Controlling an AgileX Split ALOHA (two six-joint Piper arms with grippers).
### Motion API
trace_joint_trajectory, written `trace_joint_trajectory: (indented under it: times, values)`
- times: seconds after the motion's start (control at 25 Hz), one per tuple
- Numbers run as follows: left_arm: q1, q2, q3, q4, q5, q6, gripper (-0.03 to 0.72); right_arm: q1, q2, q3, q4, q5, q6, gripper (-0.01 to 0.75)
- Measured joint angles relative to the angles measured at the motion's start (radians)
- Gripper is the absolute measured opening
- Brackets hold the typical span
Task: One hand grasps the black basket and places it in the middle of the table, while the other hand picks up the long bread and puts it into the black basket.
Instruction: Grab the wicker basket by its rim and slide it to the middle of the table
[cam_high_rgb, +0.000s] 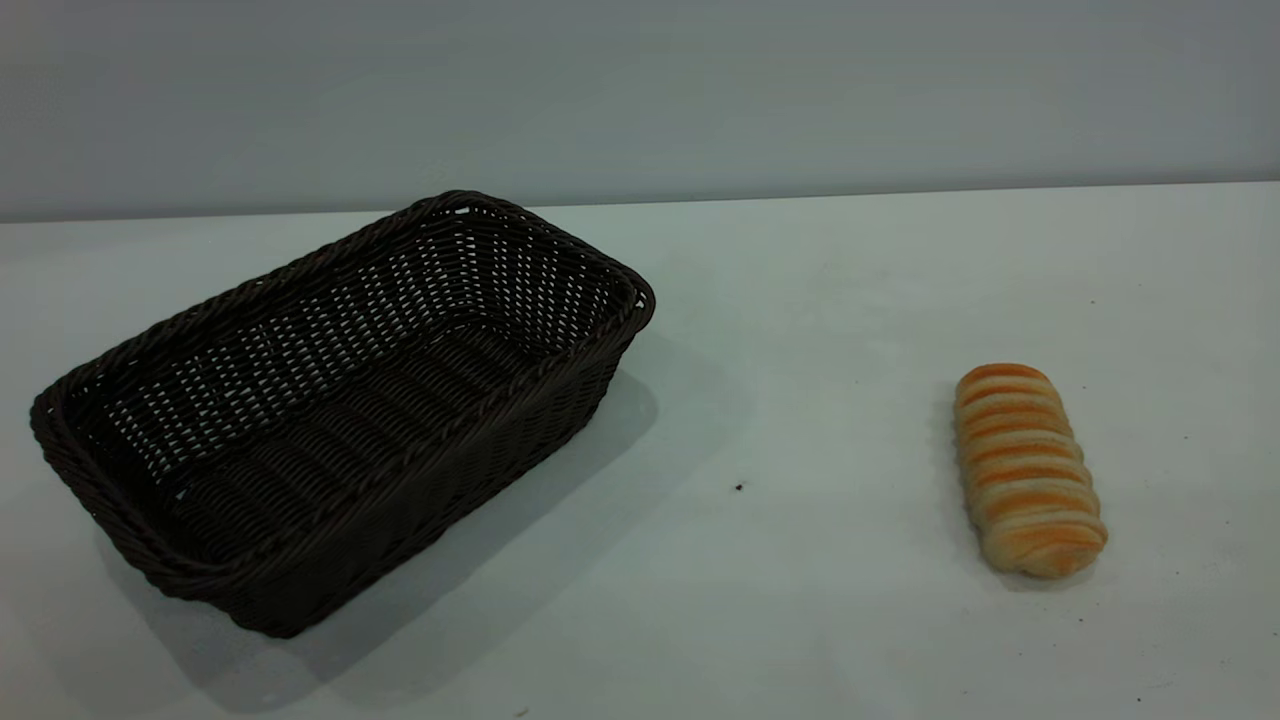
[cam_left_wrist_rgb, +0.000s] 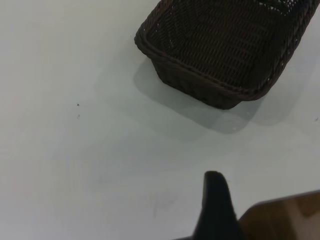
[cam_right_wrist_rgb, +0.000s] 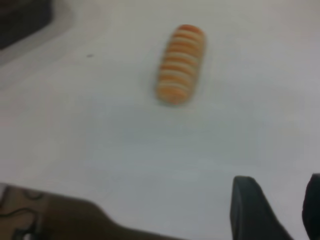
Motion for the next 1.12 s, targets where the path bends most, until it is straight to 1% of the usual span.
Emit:
trace_joint_trajectory:
  times: [0.08,0.16,0.28,0.36,0.48,0.56,0.76,0.84,1.0,1.12]
  values:
    - [0.0,0.002,0.0,0.001,-0.001,-0.042,0.584,0.022,0.0,0.0,0.022,-0.005,0.0,0.238]
    - [0.0,0.028,-0.008,0.014,-0.02,-0.128,0.572,0.04,0.0,-0.001,0.03,-0.021,0.0,0.238]
    - [0.0,0.113,-0.009,0.028,-0.138,-0.262,0.543,0.045,0.031,-0.014,0.022,-0.099,0.002,0.238]
    - [0.0,0.188,-0.009,0.029,-0.228,-0.291,0.523,0.045,0.066,-0.02,-0.004,-0.165,0.002,0.238]
    - [0.0,0.337,-0.009,0.027,-0.36,-0.302,0.49,0.045,0.145,-0.021,-0.047,-0.252,0.002,0.238]
    - [0.0,0.433,-0.009,0.026,-0.437,-0.305,0.481,0.045,0.212,-0.021,-0.069,-0.31,0.002,0.238]
    - [0.0,0.721,-0.009,0.025,-0.636,-0.31,0.478,0.046,0.39,-0.021,-0.1,-0.432,0.002,0.265]
    - [0.0,0.838,-0.01,0.023,-0.692,-0.321,0.478,0.046,0.464,-0.021,-0.101,-0.472,0.002,0.287]
    - [0.0,1.073,-0.039,0.023,-0.75,-0.387,0.478,0.046,0.572,-0.021,-0.102,-0.52,0.002,0.34]
    - [0.0,1.225,-0.08,0.023,-0.764,-0.431,0.478,0.046,0.614,-0.021,-0.099,-0.54,0.001,0.374]
